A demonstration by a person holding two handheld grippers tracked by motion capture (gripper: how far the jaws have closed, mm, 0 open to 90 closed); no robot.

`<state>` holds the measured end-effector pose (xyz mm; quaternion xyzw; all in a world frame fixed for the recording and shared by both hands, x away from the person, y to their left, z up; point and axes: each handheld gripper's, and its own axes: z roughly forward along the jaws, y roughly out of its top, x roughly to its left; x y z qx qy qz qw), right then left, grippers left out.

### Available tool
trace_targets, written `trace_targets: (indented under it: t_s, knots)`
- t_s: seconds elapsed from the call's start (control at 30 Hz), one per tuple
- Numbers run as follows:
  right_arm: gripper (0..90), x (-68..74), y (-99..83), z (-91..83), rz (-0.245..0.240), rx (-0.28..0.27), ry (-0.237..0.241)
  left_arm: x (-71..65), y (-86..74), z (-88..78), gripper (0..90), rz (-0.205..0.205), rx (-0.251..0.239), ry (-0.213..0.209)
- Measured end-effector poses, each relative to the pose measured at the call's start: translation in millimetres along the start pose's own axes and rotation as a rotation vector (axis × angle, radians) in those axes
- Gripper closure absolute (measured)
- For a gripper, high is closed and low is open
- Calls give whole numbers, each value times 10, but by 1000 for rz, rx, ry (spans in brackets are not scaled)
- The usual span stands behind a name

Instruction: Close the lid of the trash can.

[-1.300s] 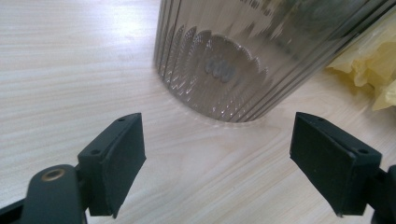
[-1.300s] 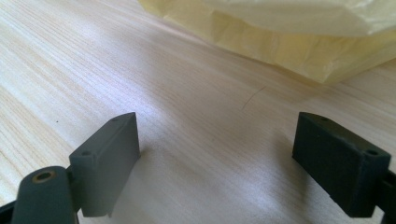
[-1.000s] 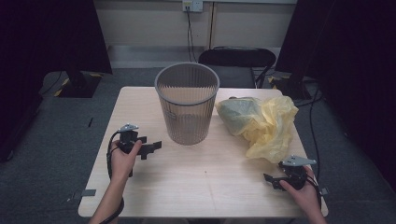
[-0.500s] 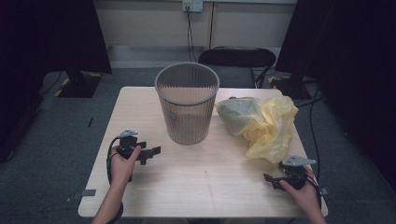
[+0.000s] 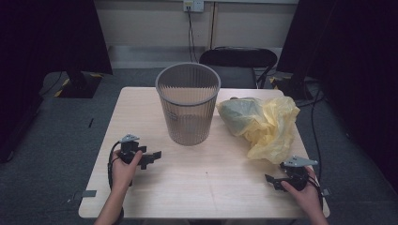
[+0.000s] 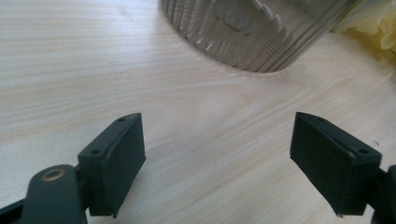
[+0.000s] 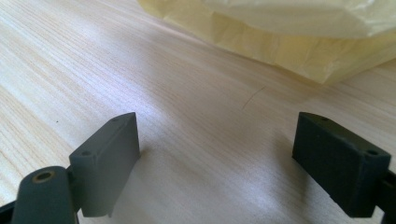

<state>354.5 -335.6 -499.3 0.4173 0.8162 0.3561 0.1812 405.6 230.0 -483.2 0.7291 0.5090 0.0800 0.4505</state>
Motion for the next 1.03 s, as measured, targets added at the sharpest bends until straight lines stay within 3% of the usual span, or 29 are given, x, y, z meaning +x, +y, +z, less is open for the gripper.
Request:
trace_targets:
  t_s: [0.7,1.03]
  knots:
    - [139,0,0,0,0,0,0,-48,-86,48,176,82,38,39]
    - [139,0,0,0,0,0,0,-62,-69,23,175,81,47,38]
